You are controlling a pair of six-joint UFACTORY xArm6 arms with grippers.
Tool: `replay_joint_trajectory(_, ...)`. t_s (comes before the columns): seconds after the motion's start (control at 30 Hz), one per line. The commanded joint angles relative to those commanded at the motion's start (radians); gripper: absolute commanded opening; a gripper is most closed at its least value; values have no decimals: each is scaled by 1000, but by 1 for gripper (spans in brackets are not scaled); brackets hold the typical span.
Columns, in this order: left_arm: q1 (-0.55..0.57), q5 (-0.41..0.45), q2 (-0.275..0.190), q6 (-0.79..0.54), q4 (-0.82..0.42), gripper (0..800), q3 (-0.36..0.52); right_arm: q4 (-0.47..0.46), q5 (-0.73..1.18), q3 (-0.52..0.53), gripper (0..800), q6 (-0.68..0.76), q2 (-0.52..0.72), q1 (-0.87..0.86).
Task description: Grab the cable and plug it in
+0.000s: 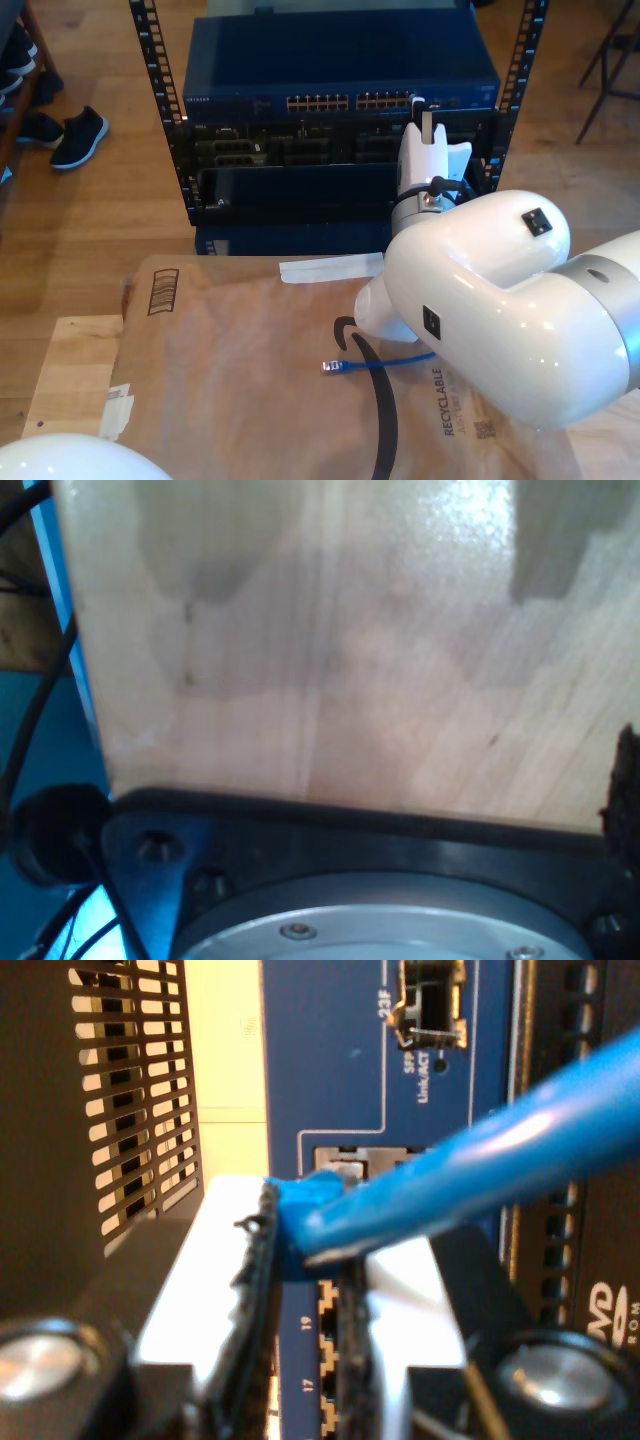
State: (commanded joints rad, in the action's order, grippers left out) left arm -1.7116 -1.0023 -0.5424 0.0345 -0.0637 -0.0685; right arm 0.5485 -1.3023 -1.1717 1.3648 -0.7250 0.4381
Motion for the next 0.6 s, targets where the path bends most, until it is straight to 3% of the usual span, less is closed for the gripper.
replay_joint_trajectory(0.6,2,0,0,0,0,800,0,0,0,-12,0,2,-6,0)
